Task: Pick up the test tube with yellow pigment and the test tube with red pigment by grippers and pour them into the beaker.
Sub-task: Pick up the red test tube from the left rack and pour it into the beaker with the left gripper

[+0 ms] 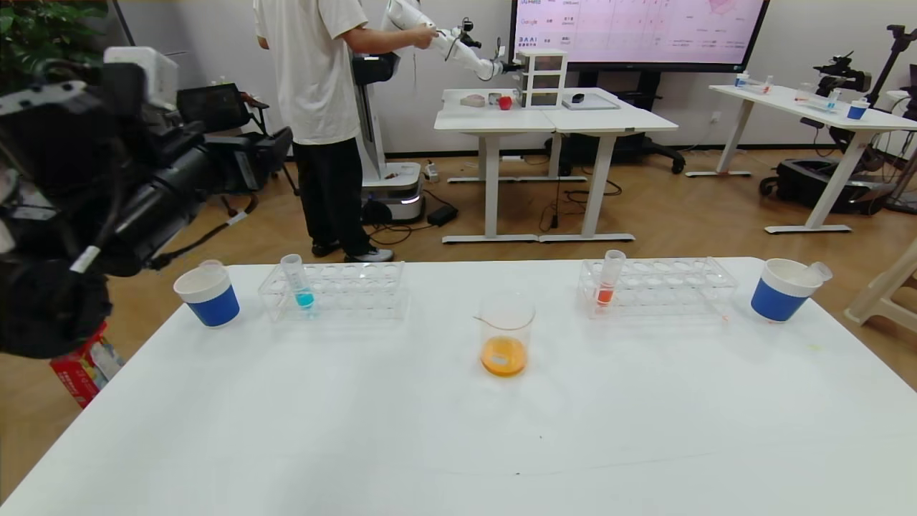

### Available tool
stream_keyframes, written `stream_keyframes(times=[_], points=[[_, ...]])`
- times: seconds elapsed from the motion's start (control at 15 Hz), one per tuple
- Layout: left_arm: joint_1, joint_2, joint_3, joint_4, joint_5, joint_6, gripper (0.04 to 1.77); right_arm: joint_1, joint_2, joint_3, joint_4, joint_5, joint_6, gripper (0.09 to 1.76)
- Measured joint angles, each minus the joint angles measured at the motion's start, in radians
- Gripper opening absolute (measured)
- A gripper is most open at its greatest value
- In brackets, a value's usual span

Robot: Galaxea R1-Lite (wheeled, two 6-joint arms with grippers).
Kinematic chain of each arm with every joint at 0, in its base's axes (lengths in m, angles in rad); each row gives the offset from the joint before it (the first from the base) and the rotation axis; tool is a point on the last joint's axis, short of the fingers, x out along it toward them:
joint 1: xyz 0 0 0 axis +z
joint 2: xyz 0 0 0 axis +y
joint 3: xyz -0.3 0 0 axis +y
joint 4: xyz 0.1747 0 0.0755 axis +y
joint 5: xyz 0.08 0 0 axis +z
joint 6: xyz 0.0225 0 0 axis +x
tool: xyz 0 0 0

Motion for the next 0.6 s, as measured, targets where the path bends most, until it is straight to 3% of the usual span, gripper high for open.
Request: stream_keyframes(times=[0.27, 0.6], points=[[0.001, -0.307, 0.154, 0.190, 0.001, 0.053, 1.74, 0.000, 0.000, 0.000, 0.000, 0.000, 0.000, 1.74], [0.025, -0.745, 0.304, 0.542, 0.051, 0.078, 1.74, 0.000, 0.000, 0.000, 0.000, 0.000, 0.000, 1.74]])
